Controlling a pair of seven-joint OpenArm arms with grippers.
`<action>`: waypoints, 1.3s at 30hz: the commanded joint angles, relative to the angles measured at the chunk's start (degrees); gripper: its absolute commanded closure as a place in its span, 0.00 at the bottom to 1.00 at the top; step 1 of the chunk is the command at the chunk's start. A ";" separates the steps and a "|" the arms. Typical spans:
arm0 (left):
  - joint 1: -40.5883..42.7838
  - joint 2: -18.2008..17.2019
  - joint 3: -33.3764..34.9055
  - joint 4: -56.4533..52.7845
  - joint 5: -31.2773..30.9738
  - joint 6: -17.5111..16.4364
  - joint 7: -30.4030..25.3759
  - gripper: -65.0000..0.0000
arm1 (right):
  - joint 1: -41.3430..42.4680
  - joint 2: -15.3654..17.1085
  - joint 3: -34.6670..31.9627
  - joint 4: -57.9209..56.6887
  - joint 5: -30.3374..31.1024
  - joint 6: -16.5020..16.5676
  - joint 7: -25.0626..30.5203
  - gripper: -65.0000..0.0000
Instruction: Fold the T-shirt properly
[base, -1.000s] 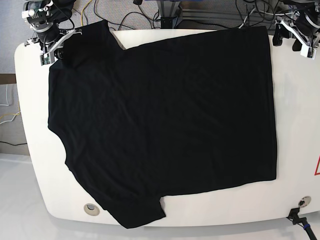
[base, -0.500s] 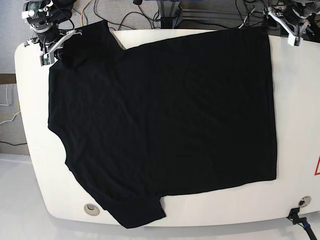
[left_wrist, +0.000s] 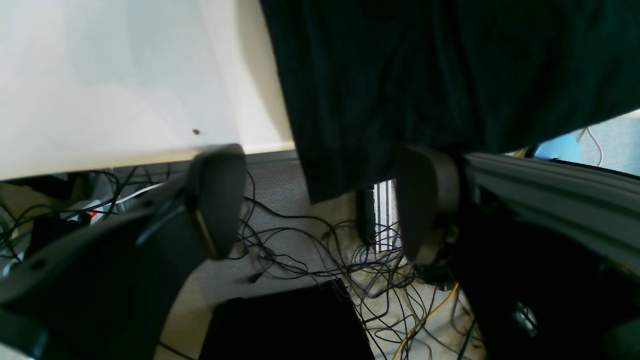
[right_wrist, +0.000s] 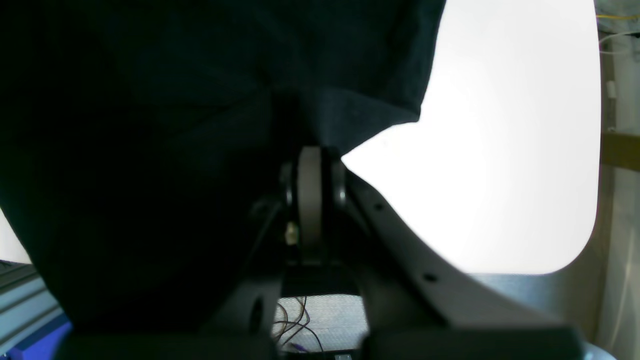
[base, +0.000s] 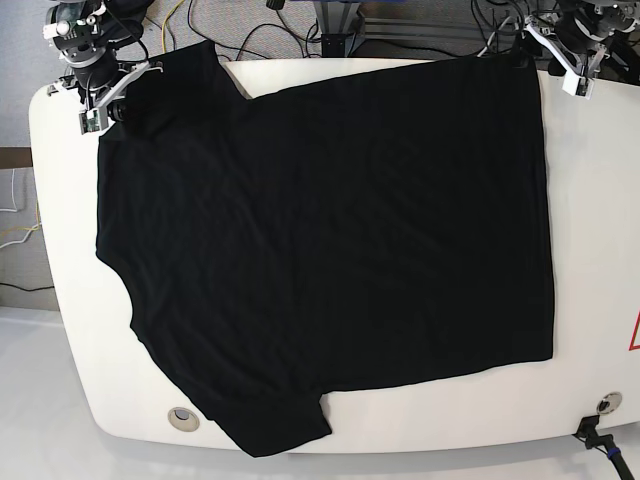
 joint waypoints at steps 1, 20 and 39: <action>-2.34 -0.92 -0.31 0.50 -0.60 -0.25 -0.63 0.32 | -0.17 0.60 0.19 0.88 0.55 -0.10 1.17 0.97; -2.95 0.48 3.21 0.41 -0.60 -0.25 1.48 0.32 | 0.71 0.60 0.37 0.88 0.46 -0.10 1.17 0.97; -2.51 1.36 3.82 0.41 -0.60 -0.25 1.83 0.77 | 0.71 0.69 0.37 0.88 0.46 -0.10 1.17 0.97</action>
